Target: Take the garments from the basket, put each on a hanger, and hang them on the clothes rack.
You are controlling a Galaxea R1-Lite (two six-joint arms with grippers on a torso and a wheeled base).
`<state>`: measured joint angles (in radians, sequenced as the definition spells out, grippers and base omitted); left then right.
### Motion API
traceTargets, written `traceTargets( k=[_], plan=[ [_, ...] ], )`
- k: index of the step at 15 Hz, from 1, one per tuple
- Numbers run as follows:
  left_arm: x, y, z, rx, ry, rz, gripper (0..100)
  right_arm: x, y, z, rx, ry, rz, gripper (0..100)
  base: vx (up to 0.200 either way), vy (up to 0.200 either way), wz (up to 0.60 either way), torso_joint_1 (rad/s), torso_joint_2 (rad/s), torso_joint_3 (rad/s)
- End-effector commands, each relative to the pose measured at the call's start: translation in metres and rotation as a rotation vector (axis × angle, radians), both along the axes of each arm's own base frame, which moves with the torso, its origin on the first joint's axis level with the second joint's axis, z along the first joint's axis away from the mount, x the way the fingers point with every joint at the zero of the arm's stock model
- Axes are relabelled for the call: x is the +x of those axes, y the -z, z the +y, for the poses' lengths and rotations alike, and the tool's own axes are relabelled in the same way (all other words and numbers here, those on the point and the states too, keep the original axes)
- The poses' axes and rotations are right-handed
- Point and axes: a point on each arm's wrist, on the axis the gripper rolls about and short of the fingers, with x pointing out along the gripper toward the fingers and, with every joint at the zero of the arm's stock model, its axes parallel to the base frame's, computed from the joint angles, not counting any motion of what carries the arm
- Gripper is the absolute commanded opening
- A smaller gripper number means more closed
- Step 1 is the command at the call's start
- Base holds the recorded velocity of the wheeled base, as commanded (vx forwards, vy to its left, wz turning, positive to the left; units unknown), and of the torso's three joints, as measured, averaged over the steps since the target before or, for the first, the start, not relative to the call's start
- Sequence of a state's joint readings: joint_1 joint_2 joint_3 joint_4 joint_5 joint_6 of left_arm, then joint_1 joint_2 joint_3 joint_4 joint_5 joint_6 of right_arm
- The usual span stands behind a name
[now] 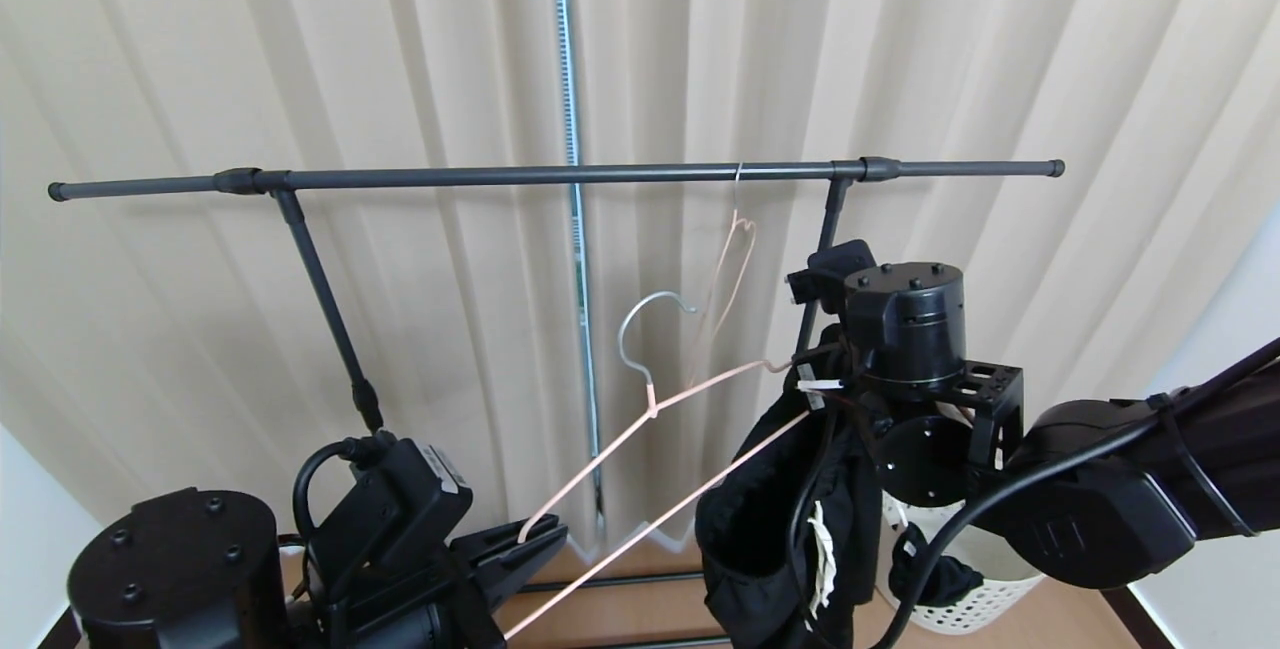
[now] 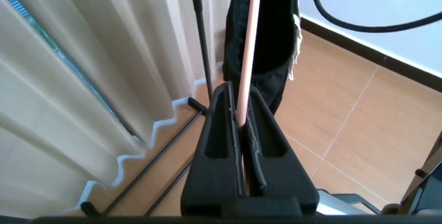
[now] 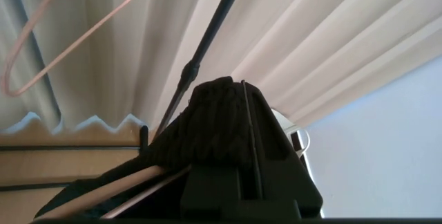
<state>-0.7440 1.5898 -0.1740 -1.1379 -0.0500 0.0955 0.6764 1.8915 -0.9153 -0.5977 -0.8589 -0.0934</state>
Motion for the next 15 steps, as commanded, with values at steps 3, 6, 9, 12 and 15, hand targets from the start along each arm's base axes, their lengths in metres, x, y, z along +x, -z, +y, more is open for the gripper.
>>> traceTargets(
  k=[3,6,9,12,15],
  plan=[
    [0.003,0.002,-0.002,0.009,-0.008,0.006,0,-0.011,-0.006,0.007,0.015,-0.032,-0.014,0,0.000,0.000,0.00,0.000,0.00,0.000],
    [0.002,0.004,-0.002,0.015,-0.012,0.009,0,-0.020,-0.005,0.015,0.016,-0.042,-0.019,0,0.000,0.000,0.00,0.000,0.00,0.000],
    [0.002,0.004,-0.002,0.015,-0.014,0.009,0,-0.029,-0.004,0.025,0.018,-0.063,-0.022,0,0.000,0.000,0.00,0.000,0.00,0.000],
    [0.003,0.004,-0.002,0.017,-0.014,0.011,0,-0.042,-0.006,0.036,0.037,-0.089,-0.034,0,0.000,0.000,0.00,0.000,0.00,0.000],
    [0.003,0.004,-0.002,0.020,-0.026,0.009,0,-0.057,-0.014,0.042,0.056,-0.129,-0.050,0,0.000,0.000,0.00,0.000,0.00,0.000]
  ],
)
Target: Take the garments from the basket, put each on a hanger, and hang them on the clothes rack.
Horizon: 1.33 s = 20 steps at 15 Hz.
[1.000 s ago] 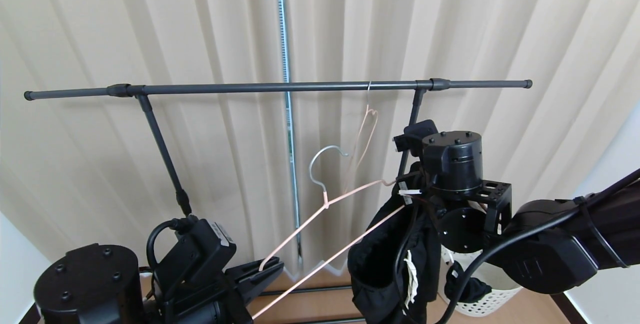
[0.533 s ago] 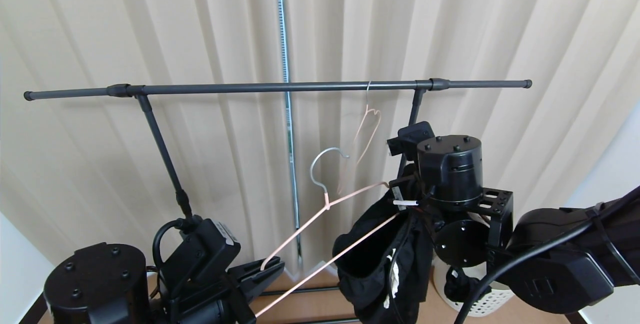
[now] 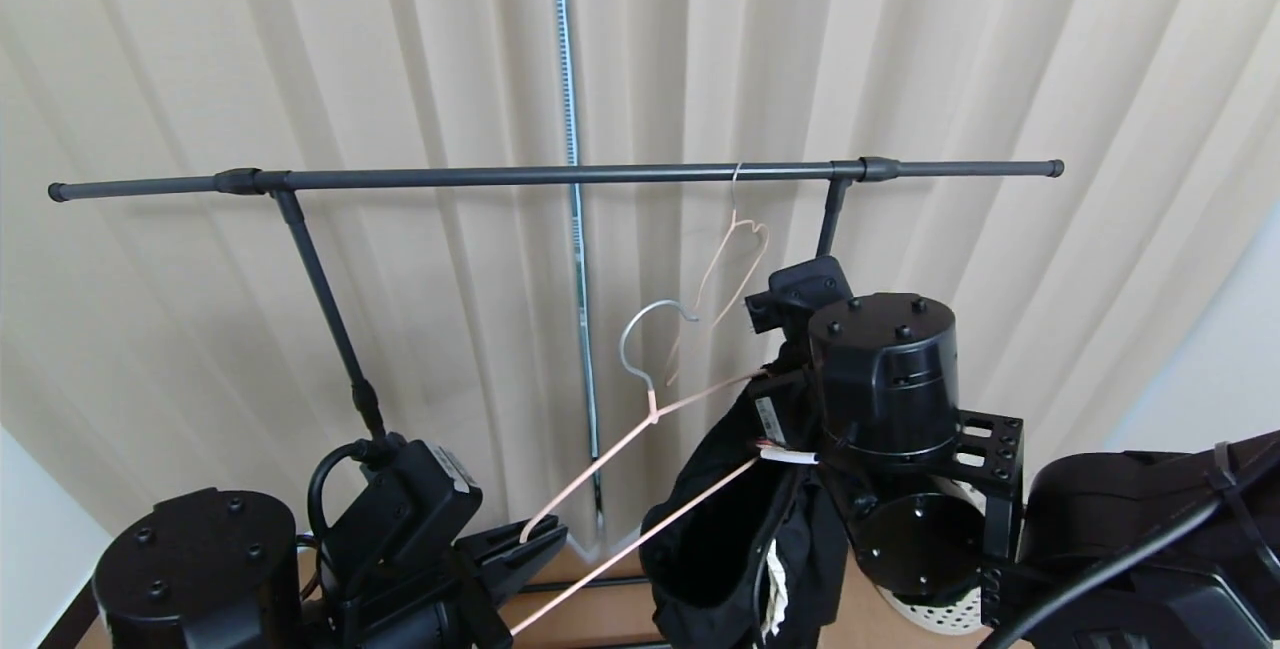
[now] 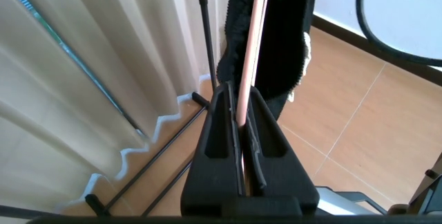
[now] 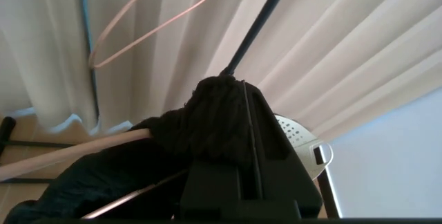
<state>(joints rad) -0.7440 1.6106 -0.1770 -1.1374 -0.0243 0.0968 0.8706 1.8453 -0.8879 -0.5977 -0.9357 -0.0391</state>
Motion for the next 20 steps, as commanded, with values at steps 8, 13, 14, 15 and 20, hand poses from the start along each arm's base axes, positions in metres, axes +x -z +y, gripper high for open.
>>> traceTargets(
  k=[8,13,14,15,20],
  plan=[
    [0.000,0.001,0.000,0.003,-0.003,0.003,0,-0.036,-0.016,0.012,0.054,-0.103,-0.029,0,0.000,0.000,0.00,0.000,0.00,0.000],
    [0.001,0.002,0.000,0.004,-0.003,0.006,0,-0.050,-0.016,0.023,0.104,-0.172,-0.022,0,0.000,0.000,0.00,0.000,0.00,0.000],
    [0.001,0.002,0.000,0.005,-0.003,0.008,0,-0.054,-0.017,0.026,0.112,-0.187,-0.022,0,0.000,0.000,0.00,0.000,0.00,0.000],
    [0.001,0.002,0.000,0.006,-0.003,0.009,0,-0.056,-0.017,0.027,0.114,-0.194,-0.021,0,0.000,0.000,0.00,0.000,0.00,0.000],
    [0.002,0.002,0.000,0.006,-0.009,0.009,0,-0.073,-0.023,0.035,0.166,-0.250,-0.027,0,0.000,0.000,0.00,0.000,0.00,0.000]
  ],
)
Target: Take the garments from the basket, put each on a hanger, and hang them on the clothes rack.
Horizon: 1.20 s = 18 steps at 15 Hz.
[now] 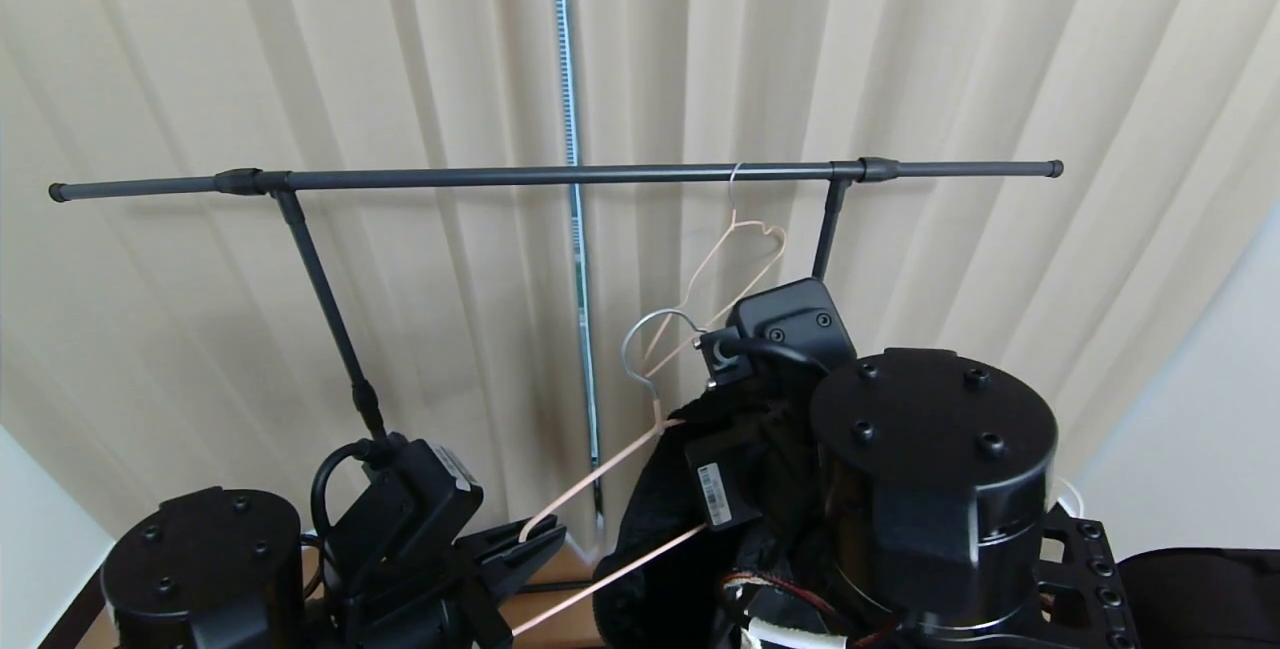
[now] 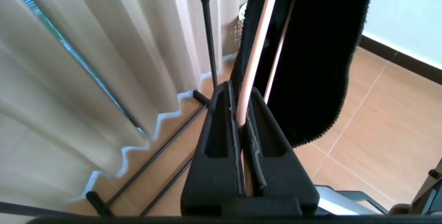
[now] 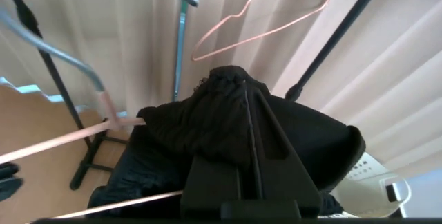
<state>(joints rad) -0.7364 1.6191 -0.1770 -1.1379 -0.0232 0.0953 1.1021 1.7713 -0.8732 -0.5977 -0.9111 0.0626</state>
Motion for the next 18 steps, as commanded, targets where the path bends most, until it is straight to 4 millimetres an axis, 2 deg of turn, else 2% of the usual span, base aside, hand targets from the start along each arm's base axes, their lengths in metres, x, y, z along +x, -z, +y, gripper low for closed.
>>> traceTargets(
  k=[1,6,10,13,14,18],
  plan=[
    [0.001,0.002,-0.001,0.008,0.000,0.009,0,-0.009,-0.006,0.003,0.031,-0.026,-0.007,0,0.000,0.000,0.00,0.000,0.00,0.000],
    [0.001,0.002,-0.001,-0.011,-0.002,-0.012,0,-0.011,-0.011,0.005,0.067,-0.035,-0.017,0,0.000,0.000,0.00,0.000,0.00,0.000],
    [-0.001,-0.003,0.002,-0.071,-0.003,-0.062,0,0.006,-0.016,0.002,0.108,0.021,-0.043,0,0.000,0.000,0.00,0.000,0.00,0.000],
    [-0.003,-0.004,0.003,-0.095,-0.002,-0.076,0,0.009,-0.018,0.000,0.121,0.030,-0.050,0,0.000,0.000,0.00,0.000,0.00,0.000],
    [-0.003,-0.005,0.003,-0.099,-0.002,-0.080,0,0.010,-0.019,0.000,0.131,0.034,-0.056,100,0.000,0.000,0.00,0.000,0.00,0.000],
    [-0.003,-0.004,0.003,-0.100,-0.002,-0.081,0,0.016,-0.025,-0.005,0.146,0.058,-0.068,100,0.000,0.000,0.00,0.000,0.00,0.000]
  ],
)
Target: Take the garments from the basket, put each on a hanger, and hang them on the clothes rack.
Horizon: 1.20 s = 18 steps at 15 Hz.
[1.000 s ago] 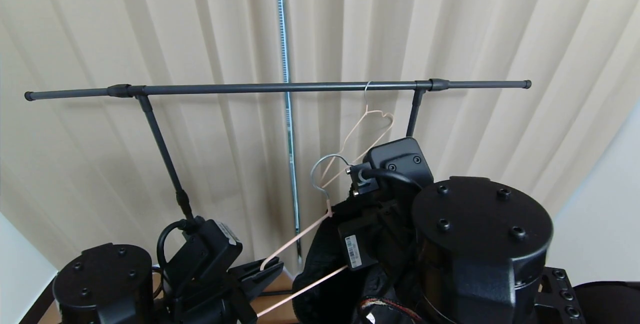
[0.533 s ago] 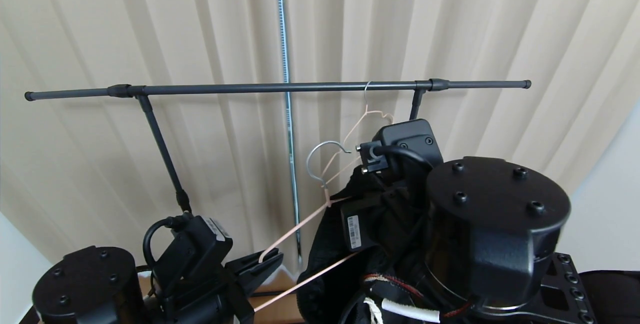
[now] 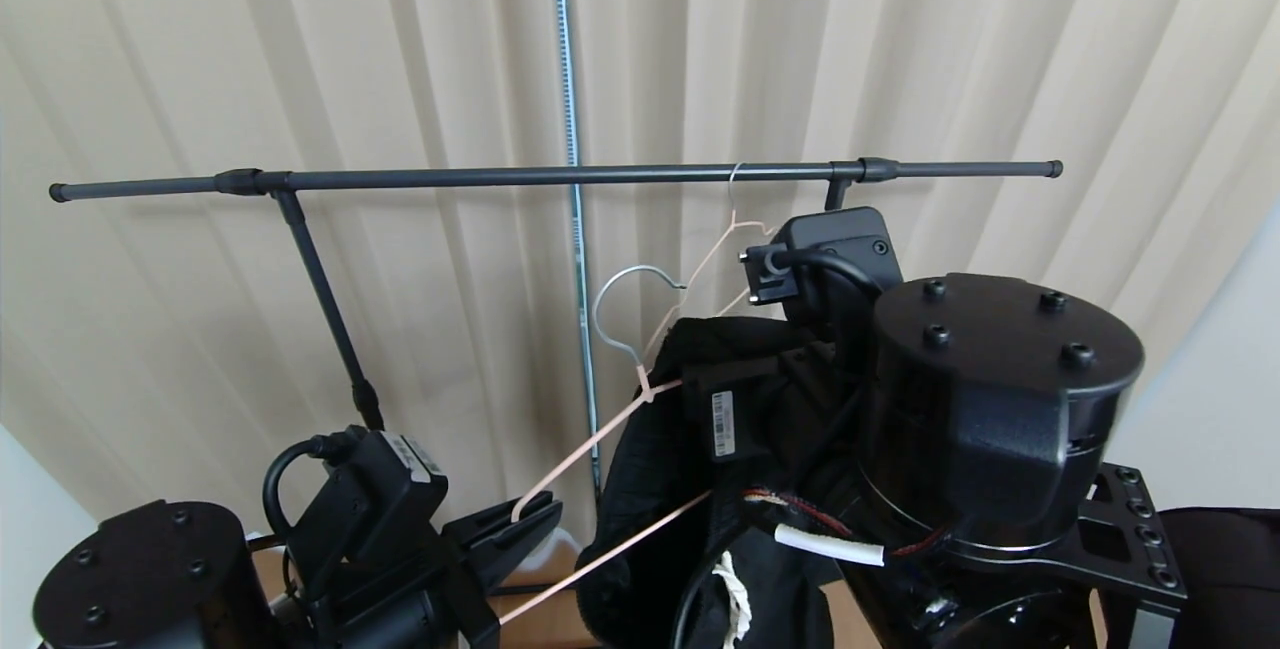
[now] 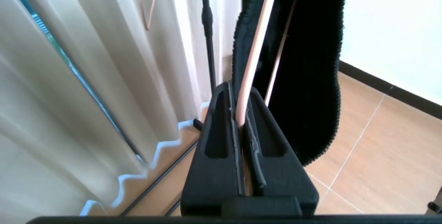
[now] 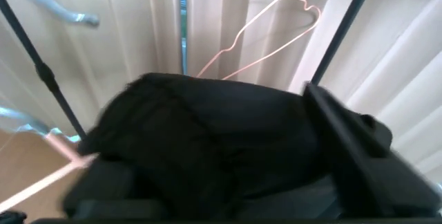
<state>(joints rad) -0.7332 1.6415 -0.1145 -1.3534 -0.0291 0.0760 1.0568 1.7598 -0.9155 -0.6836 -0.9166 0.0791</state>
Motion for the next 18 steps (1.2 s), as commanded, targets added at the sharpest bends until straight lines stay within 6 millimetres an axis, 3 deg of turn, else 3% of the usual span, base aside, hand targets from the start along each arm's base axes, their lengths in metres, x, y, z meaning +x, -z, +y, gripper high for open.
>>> traceTargets(
  k=[1,7,18],
  plan=[
    [-0.002,0.002,0.001,0.008,0.003,0.009,0,0.005,-0.005,-0.005,0.013,0.020,-0.009,100,0.000,0.000,0.00,0.000,0.00,0.000],
    [-0.001,0.001,0.000,0.002,0.003,0.004,0,0.005,-0.002,-0.003,0.007,0.017,-0.004,100,0.000,0.000,0.00,0.000,0.00,0.000],
    [0.011,0.001,0.000,-0.033,-0.041,-0.031,0,-0.017,0.001,0.008,-0.002,-0.059,0.003,100,0.000,0.000,0.00,0.000,0.00,0.000]
  ],
)
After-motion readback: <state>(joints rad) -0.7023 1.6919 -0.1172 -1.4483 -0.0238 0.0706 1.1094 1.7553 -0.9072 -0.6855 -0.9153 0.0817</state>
